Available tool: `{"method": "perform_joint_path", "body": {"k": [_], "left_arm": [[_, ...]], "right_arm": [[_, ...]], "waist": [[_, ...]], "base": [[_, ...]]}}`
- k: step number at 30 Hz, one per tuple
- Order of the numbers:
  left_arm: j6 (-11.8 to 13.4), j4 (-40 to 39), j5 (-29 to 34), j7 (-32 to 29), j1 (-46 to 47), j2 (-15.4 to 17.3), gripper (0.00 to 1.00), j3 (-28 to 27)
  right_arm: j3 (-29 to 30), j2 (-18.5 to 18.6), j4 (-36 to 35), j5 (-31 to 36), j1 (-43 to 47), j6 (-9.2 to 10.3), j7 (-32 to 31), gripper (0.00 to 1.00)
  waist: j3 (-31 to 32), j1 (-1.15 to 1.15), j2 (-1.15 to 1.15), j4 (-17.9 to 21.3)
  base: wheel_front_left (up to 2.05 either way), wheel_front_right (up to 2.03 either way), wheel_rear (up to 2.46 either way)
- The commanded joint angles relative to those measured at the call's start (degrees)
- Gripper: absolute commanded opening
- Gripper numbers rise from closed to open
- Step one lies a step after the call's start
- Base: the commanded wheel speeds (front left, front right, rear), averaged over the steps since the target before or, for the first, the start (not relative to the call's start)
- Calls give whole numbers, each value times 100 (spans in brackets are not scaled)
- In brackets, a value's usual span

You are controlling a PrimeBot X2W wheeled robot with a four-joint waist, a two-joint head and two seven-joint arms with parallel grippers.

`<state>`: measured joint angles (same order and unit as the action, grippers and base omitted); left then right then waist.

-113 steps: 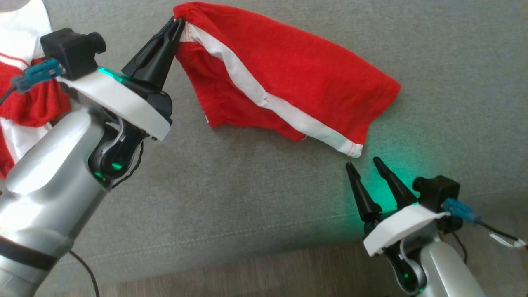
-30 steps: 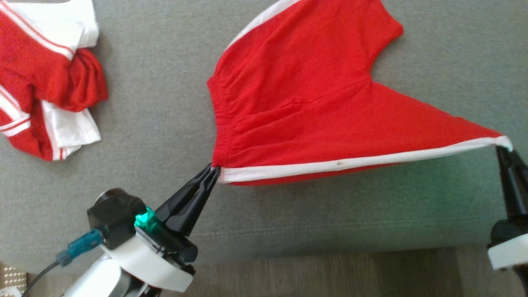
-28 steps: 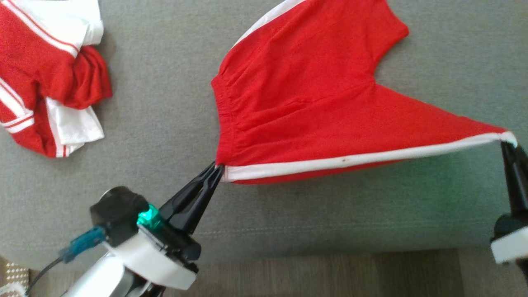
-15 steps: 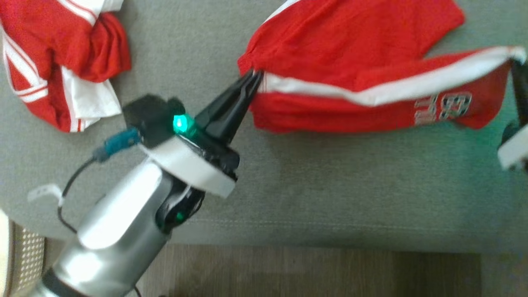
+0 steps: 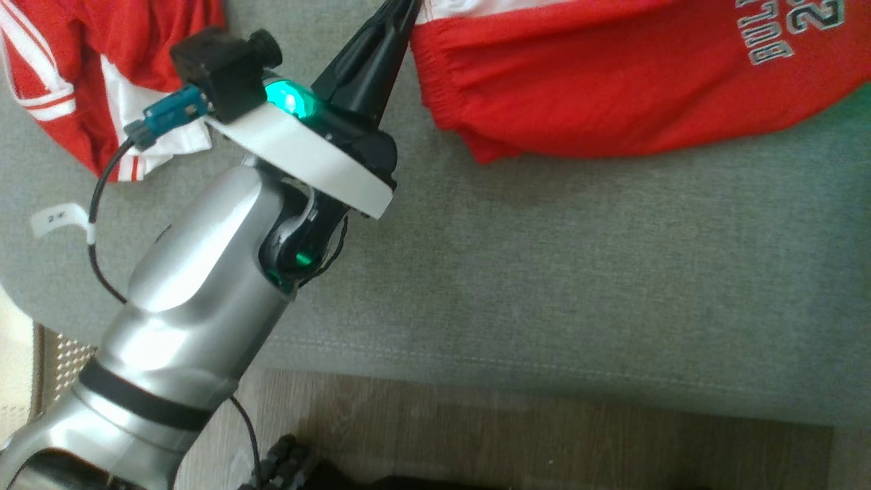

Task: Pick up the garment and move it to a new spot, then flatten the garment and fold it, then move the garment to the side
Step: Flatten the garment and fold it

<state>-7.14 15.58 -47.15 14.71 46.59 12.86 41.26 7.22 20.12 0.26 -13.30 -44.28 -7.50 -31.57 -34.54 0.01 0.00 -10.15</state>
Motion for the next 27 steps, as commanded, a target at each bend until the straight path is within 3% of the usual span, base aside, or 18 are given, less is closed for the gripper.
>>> {"method": "perform_joint_path", "body": {"k": [1,13,14,15,16,23,27], "left_arm": [[-35,-109,-19,29,182,111,0,-230],[-35,377,35,29,562,-177,0,-586],[-35,418,38,29,573,-196,11,-606],[-35,444,31,29,577,-217,57,-628],[-35,461,37,29,578,-232,100,-659],[-26,377,461,29,171,-242,100,-1107],[347,-112,1285,29,-480,-263,100,-1645]], "right_arm": [[-75,66,-152,42,-122,1,-54,0],[-408,141,789,316,-1197,1,-54,0],[-377,99,864,300,-1246,1,-13,19],[-351,42,935,268,-1284,1,23,84],[-325,-20,994,215,-1307,1,61,100],[53,-230,792,-82,-929,1,461,100],[413,-330,337,-164,-211,1,763,100]], "waist": [[-71,-1,0,-62],[-327,-1,0,-191],[-333,-1,0,-191],[-335,-1,0,-190],[-331,-1,0,-188],[-100,-1,0,-139],[131,-1,0,-110]], "base": [[0,0,0],[0,0,0],[0,0,0],[0,0,0],[0,0,0],[0,0,0],[0,0,0]]}}
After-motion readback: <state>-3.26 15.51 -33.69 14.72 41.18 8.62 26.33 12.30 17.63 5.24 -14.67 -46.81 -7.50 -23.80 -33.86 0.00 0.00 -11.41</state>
